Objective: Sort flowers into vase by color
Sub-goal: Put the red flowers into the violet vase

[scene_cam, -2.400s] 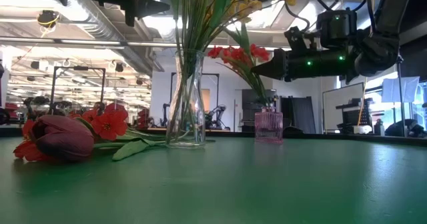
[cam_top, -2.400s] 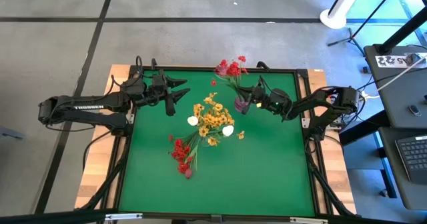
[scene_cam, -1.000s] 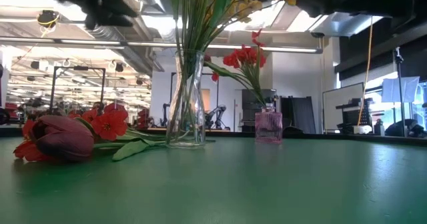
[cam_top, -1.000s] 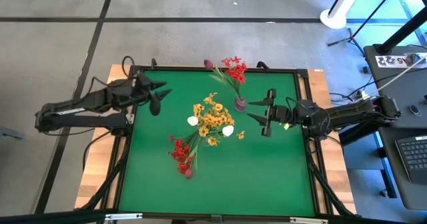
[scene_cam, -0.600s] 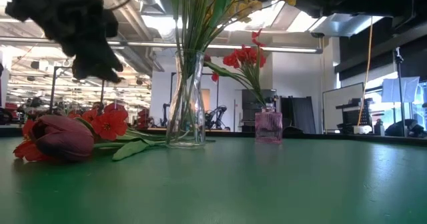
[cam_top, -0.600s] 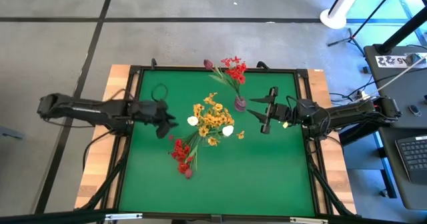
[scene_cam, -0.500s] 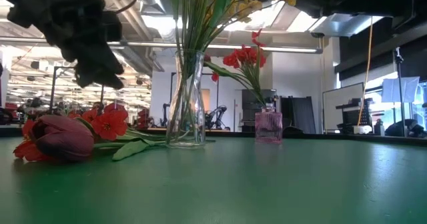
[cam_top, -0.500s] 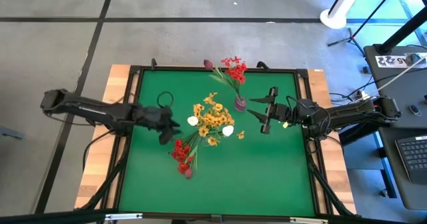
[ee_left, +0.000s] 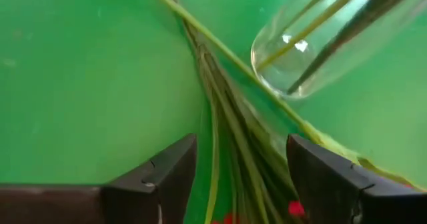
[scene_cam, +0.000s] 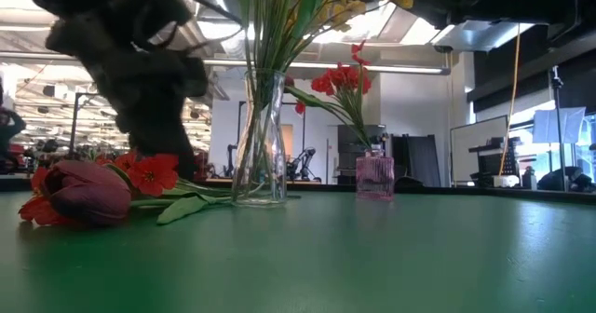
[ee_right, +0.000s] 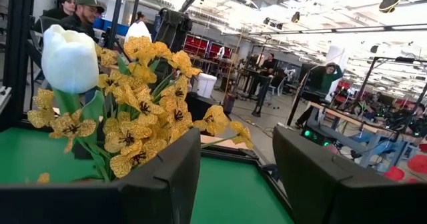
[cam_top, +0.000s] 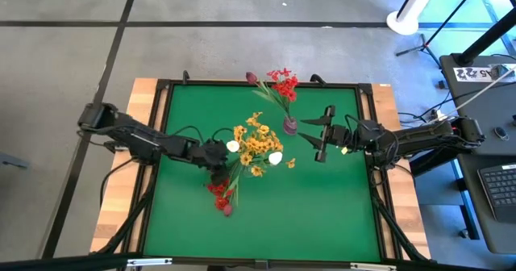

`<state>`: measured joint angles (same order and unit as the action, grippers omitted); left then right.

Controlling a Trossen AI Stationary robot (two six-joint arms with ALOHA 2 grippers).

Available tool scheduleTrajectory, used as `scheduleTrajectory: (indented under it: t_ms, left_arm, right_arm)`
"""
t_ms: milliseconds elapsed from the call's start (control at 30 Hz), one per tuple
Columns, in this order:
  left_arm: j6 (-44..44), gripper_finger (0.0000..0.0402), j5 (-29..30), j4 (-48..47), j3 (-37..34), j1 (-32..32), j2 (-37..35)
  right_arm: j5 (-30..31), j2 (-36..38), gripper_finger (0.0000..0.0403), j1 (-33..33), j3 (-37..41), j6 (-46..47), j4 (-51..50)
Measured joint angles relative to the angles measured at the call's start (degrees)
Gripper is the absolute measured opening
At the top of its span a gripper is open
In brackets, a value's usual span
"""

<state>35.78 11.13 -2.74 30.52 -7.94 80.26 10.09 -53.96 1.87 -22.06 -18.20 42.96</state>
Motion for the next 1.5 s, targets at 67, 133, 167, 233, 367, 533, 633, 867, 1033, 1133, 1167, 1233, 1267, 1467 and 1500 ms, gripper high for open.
scheduleTrajectory:
  t_ms: [67,133,167,233,367,533,633,867,1033,1133,1167,1233,1267,1467,1500]
  left_arm:
    - [-0.2,0.0232,1.3,0.0,2.1,0.0,3.1]
    - [-0.3,0.0237,3.4,0.0,3.6,0.0,6.2]
    - [-0.3,0.0238,4.0,-0.1,4.1,0.0,7.7]
    - [-0.3,0.0238,5.0,-0.2,4.9,0.0,10.8]
    - [-0.2,0.0238,6.6,-1.1,6.3,-0.1,14.7]
    - [0.5,0.0236,9.0,-3.9,6.7,-0.1,14.9]
    - [-1.1,0.0224,9.2,-5.8,6.6,0.0,13.9]
    - [-0.8,0.0132,9.3,-20.0,5.8,0.6,5.8]
    - [0.5,0.0032,11.2,-30.4,5.9,1.6,-3.8]
    - [0.9,0.001,13.2,-35.2,5.9,2.5,-10.0]
    - [1.0,0.001,13.9,-36.3,6.0,2.9,-12.0]
    - [1.0,0.0008,14.7,-39.5,7.0,3.5,-15.8]
    - [1.0,0.0006,15.0,-40.9,7.8,3.8,-17.2]
    - [-2.4,0.0003,22.6,-50.8,17.7,4.2,-22.7]
    - [-3.6,0.0002,23.9,-51.9,20.0,4.2,-23.0]
  right_arm:
    - [0.0,0.0,0.0186,0.0,0.0,0.1,0.0]
    - [0.0,0.0,0.0186,0.0,0.0,0.1,0.0]
    - [0.0,0.0,0.0186,0.0,0.0,0.2,0.0]
    - [0.0,0.0,0.0186,0.0,0.0,0.4,0.0]
    - [0.0,0.0,0.0186,0.0,0.0,0.4,-0.8]
    - [0.0,0.0,0.0186,0.0,0.0,1.3,-1.3]
    - [0.0,0.0,0.0186,0.0,0.0,1.5,-1.6]
    - [0.0,0.0,0.0186,0.0,0.0,1.4,-1.9]
    - [2.0,0.0,0.0186,0.0,0.0,1.3,-2.0]
    - [3.4,0.0,0.0186,0.0,0.0,-0.2,-1.8]
    - [3.5,0.1,0.0186,0.0,0.0,-0.5,-1.7]
    - [4.0,0.3,0.0186,0.0,0.0,-1.4,-0.7]
    - [4.3,0.4,0.0186,0.0,0.0,-1.8,-0.1]
    - [7.5,2.1,0.0186,0.0,-2.1,-4.8,-1.0]
    - [7.8,2.3,0.0186,0.0,-3.5,-5.2,-2.6]
